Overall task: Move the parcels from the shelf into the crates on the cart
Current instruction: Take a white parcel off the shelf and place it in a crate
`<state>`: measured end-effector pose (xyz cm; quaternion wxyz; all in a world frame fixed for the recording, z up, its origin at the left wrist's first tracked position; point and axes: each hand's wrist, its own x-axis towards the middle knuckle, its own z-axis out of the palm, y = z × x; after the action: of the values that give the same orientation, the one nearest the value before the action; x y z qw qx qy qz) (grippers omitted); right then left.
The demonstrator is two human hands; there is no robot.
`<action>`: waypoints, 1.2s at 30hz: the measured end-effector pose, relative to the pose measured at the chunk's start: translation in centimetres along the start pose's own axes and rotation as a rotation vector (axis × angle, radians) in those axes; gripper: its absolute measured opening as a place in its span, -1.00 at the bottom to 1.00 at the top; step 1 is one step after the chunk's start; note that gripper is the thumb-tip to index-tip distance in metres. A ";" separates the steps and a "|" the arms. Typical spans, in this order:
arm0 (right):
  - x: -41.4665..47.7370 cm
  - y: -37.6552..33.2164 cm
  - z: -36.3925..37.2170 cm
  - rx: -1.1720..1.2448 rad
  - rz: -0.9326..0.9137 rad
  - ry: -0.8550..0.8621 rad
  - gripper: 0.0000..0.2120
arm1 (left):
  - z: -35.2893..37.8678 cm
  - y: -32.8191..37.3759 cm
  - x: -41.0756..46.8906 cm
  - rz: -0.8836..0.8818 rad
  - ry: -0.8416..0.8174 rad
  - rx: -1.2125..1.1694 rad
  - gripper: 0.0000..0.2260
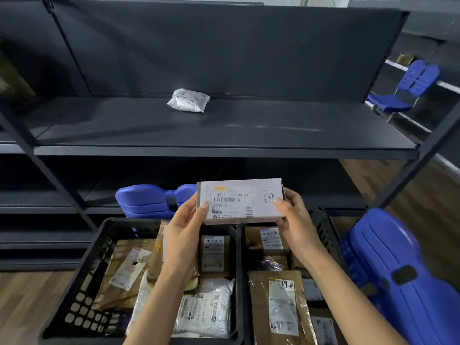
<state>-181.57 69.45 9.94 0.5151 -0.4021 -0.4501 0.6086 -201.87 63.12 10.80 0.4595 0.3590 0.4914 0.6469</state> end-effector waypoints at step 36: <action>-1.3 8.4 -12.8 -0.722 0.014 0.312 -0.55 | 10.8 -15.5 -0.5 -0.024 0.116 0.687 -0.61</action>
<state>-171.42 69.36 -1.60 0.3988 -0.6482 -0.5486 0.3461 -188.08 67.40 -1.37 0.2907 0.4496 0.7100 0.4575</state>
